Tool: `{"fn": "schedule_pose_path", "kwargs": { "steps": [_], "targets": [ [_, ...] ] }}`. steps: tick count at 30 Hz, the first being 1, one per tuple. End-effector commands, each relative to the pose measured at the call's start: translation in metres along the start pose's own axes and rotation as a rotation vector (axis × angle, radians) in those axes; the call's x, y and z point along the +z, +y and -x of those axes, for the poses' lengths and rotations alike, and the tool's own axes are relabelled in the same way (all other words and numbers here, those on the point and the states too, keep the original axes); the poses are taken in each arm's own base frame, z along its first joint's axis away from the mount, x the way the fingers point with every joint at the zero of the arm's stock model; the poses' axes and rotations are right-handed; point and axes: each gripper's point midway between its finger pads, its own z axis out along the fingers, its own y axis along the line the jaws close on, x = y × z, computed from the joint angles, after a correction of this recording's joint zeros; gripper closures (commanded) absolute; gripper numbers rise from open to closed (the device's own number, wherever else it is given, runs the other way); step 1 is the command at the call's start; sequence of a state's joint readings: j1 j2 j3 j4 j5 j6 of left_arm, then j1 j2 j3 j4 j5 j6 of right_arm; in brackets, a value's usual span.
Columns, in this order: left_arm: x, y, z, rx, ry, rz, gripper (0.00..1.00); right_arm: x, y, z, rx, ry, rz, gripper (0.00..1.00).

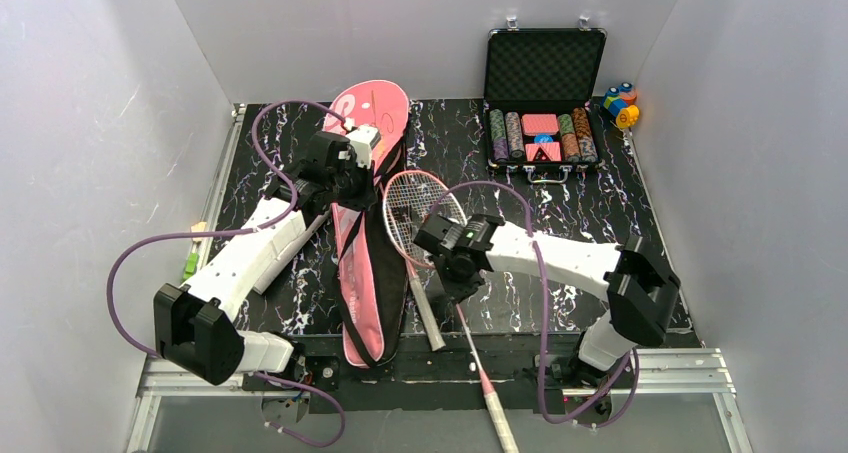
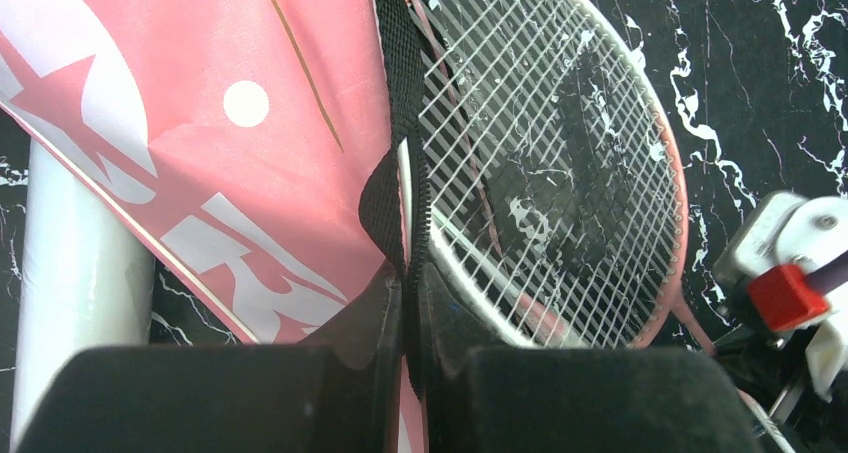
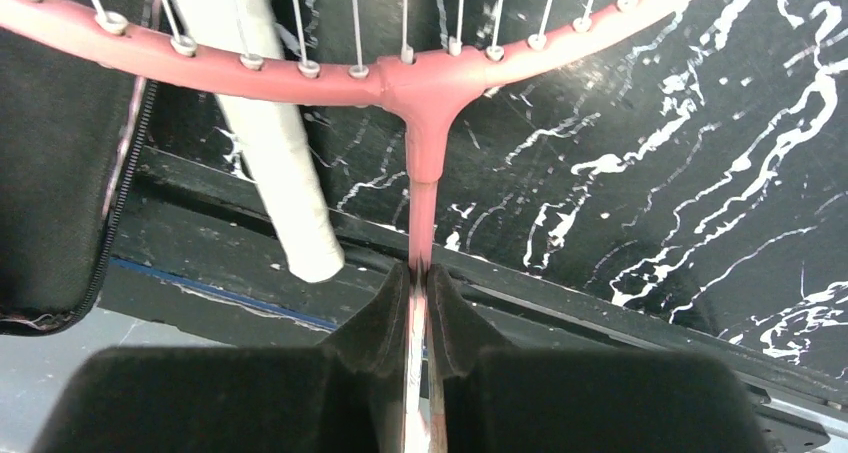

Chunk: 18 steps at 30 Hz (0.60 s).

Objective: Pack up the badminton gear

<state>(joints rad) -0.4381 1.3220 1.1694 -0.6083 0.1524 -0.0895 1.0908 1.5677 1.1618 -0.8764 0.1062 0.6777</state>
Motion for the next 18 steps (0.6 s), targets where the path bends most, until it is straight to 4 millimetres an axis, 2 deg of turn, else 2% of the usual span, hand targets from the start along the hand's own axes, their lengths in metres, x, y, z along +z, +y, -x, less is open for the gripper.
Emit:
{"fn": "schedule_pose_path", "kwargs": {
  "steps": [1,10,18],
  "targets": [
    [-0.006,-0.006,0.025,0.009,-0.071,-0.029,1.00,-0.008,0.027,0.019,-0.054,-0.044,0.005,0.99],
    [0.003,-0.012,0.019,0.007,-0.039,-0.071,1.00,-0.006,0.058,0.041,-0.118,-0.057,0.004,0.99],
    [0.002,-0.015,0.019,0.013,-0.038,-0.092,1.00,-0.011,0.067,0.088,-0.184,-0.178,-0.067,0.99]
  ]
}}
